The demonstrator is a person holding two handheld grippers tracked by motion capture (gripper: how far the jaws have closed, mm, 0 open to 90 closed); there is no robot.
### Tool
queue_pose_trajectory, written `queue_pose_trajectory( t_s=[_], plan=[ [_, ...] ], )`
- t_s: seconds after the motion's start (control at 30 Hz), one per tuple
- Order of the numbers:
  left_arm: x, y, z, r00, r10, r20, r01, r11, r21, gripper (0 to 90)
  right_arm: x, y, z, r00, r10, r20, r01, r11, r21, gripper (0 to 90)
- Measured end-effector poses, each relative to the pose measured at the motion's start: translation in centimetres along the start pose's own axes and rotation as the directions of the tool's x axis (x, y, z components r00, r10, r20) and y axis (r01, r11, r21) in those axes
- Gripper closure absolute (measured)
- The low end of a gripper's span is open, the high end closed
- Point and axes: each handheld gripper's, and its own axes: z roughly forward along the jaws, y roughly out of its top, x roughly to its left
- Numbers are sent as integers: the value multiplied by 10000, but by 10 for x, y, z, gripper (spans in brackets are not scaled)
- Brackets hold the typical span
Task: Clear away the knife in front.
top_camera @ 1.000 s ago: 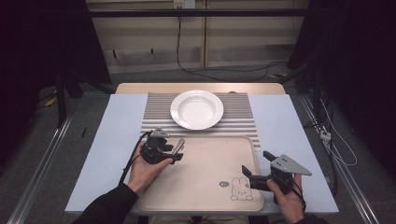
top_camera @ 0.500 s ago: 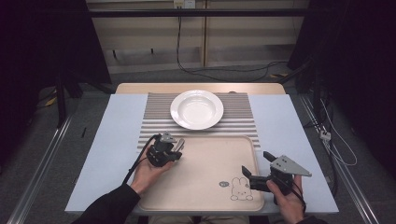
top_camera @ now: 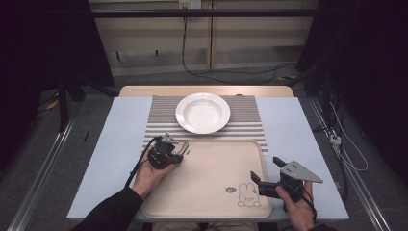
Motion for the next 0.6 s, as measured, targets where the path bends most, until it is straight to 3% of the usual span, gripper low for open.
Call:
queue_pose_trajectory(
  t_s=[0.23, 0.6],
  plan=[
    [2, -3, -4, 9998, -138, -139, 140, 9999, 97, 900, 2, 1, 2, 9999, -118, -124, 118, 9999, 5, 44],
    [9, -8, -10, 9974, -673, -253, 677, 9976, 138, 900, 2, 1, 3, 9997, -143, -186, 143, 9999, -7, 44]
  ],
)
